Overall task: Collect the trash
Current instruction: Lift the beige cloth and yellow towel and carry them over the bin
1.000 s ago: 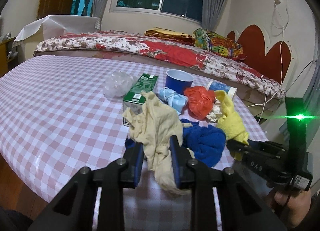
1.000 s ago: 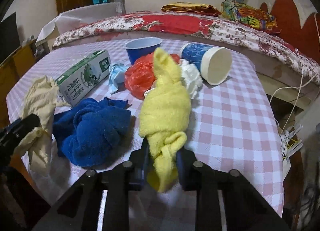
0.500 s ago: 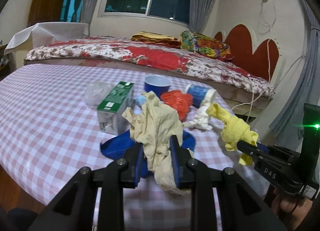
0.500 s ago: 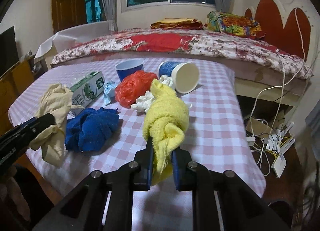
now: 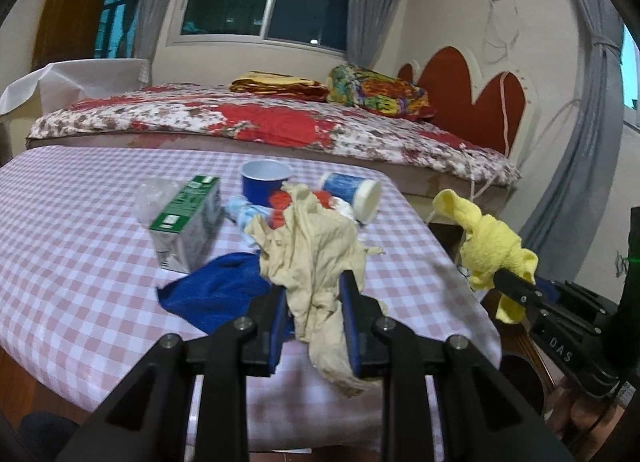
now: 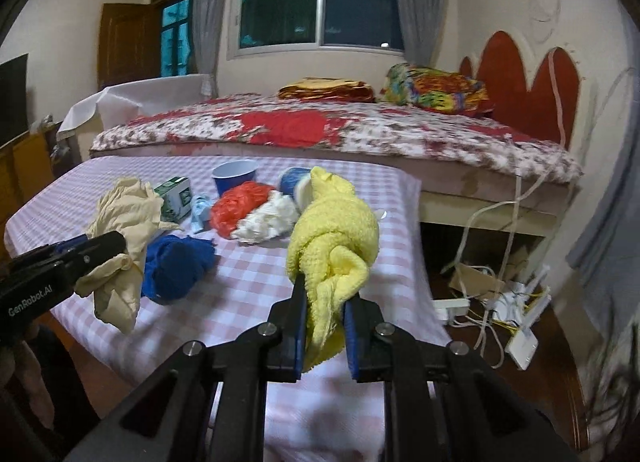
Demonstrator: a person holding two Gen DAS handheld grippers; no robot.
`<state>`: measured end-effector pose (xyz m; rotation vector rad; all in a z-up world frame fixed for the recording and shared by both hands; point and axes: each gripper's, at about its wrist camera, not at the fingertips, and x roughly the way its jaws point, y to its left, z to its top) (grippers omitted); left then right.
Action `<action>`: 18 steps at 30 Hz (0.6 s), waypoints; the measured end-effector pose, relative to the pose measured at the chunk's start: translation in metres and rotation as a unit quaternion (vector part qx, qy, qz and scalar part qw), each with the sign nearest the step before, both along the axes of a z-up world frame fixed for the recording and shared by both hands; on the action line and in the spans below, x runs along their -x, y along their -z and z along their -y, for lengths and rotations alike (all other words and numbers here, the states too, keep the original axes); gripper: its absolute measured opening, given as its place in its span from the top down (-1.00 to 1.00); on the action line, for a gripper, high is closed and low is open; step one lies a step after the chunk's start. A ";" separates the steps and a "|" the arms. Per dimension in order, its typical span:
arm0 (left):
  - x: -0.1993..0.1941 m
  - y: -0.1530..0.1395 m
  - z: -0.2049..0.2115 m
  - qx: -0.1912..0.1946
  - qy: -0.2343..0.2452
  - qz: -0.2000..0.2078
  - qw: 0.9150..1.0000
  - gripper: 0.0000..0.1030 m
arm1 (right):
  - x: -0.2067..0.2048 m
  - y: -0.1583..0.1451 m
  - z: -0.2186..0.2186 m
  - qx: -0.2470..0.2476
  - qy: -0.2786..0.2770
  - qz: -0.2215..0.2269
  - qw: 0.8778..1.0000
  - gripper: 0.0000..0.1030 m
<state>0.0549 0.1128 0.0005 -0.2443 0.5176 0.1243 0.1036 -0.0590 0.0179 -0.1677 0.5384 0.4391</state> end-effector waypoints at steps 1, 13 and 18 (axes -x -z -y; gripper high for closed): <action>0.000 -0.002 0.005 -0.001 0.005 0.001 1.000 0.49 | 0.002 -0.001 0.006 -0.001 0.006 0.000 1.000 0.67; -0.024 -0.004 0.122 -0.026 0.144 -0.009 0.989 0.49 | 0.025 0.013 0.143 -0.021 0.137 -0.016 0.990 0.67; -0.035 0.007 0.170 -0.031 0.213 -0.022 0.976 0.49 | 0.027 0.027 0.186 -0.021 0.192 -0.037 0.981 0.67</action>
